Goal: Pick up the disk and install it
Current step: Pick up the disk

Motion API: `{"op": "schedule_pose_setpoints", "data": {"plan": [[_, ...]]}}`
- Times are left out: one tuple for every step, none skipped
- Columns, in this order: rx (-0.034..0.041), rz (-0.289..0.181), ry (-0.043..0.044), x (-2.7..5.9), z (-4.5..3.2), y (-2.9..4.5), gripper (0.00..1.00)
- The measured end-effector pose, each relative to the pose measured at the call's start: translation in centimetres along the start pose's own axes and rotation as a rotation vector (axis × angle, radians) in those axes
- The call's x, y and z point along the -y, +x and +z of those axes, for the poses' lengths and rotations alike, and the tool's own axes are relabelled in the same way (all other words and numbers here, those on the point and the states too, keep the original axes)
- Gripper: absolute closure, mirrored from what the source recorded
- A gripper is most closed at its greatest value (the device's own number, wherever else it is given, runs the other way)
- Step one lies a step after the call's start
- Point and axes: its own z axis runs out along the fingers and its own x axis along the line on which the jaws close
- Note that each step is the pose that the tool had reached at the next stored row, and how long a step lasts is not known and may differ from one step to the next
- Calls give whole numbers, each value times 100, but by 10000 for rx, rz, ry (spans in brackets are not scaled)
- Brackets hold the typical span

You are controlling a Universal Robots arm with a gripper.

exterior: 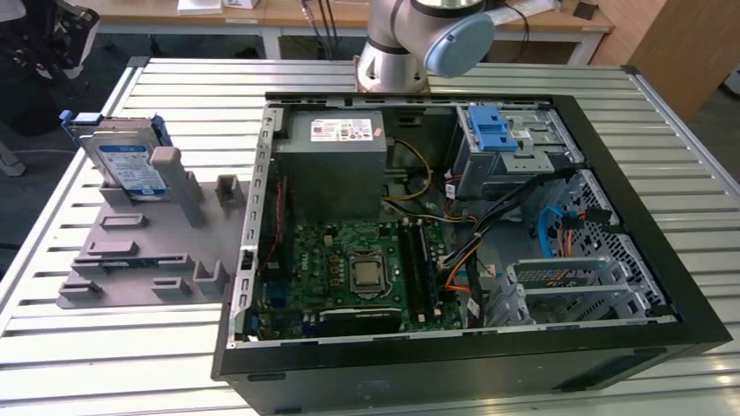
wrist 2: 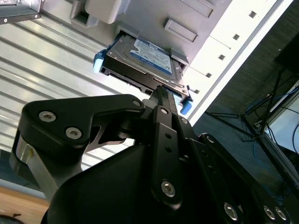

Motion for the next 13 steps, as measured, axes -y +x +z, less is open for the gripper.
{"op": "schedule_pose_setpoints", "data": {"plan": [[0,0,0,0,3,13,89],[0,0,0,0,5,26,89],[-1,0,1,0,7,39,89],[0,1,0,1,10,54,89],[0,1,0,2,12,69,89],[-1,-1,0,2,13,81,89],[-2,-26,-1,3,14,92,89],[-5,-115,-3,4,15,97,89],[-9,-263,-6,4,16,98,89],[-16,-434,-10,3,17,98,89],[-24,-613,-13,3,17,99,89],[-28,-792,-18,3,19,99,89],[-34,-971,-22,3,21,99,89]]}}
